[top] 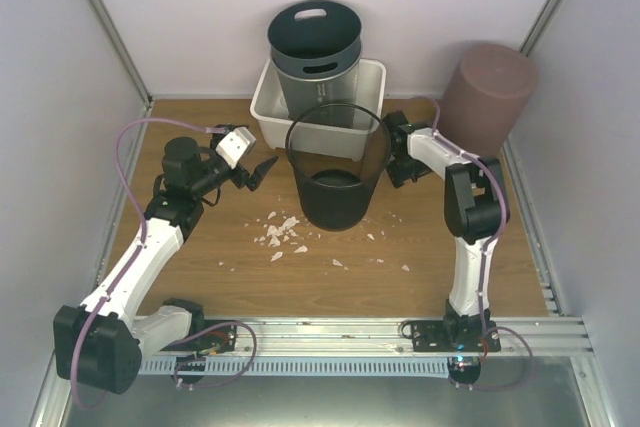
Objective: Turn the large container upside down
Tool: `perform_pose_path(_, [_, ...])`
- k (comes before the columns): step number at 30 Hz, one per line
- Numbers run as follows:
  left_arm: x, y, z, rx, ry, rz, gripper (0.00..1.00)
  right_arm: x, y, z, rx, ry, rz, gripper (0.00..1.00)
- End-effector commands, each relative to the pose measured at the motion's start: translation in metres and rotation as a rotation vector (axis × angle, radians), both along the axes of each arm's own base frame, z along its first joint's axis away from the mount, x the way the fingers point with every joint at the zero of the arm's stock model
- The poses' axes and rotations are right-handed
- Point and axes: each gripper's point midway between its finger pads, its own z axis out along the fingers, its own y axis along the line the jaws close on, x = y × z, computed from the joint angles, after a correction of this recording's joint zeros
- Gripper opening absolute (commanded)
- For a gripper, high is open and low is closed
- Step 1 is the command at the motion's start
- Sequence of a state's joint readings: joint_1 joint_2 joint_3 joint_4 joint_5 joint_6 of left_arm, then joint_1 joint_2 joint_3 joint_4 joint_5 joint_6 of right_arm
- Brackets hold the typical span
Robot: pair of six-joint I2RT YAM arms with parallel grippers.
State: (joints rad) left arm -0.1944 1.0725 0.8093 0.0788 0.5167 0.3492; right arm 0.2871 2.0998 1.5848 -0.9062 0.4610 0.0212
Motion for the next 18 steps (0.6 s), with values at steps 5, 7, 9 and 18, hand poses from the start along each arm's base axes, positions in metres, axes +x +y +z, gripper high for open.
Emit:
perform_pose_path(5, [-0.003,-0.001,0.020,-0.014,-0.060,-0.019,0.99,-0.020,-0.053,0.032,0.128,-0.077,-0.270,0.91])
perform_pose_path(7, [-0.003,-0.001,0.021,-0.015,-0.061,-0.018,0.99,-0.018,-0.066,0.036,0.133,-0.087,-0.286,0.91])
perform_pose_path(9, [-0.003,-0.001,0.020,-0.016,-0.062,-0.020,0.99,-0.016,-0.079,0.037,0.132,-0.094,-0.297,0.91])
perform_pose_path(18, [-0.002,-0.002,0.023,-0.016,-0.065,-0.024,0.99,-0.016,-0.124,0.020,0.134,-0.063,-0.304,0.91])
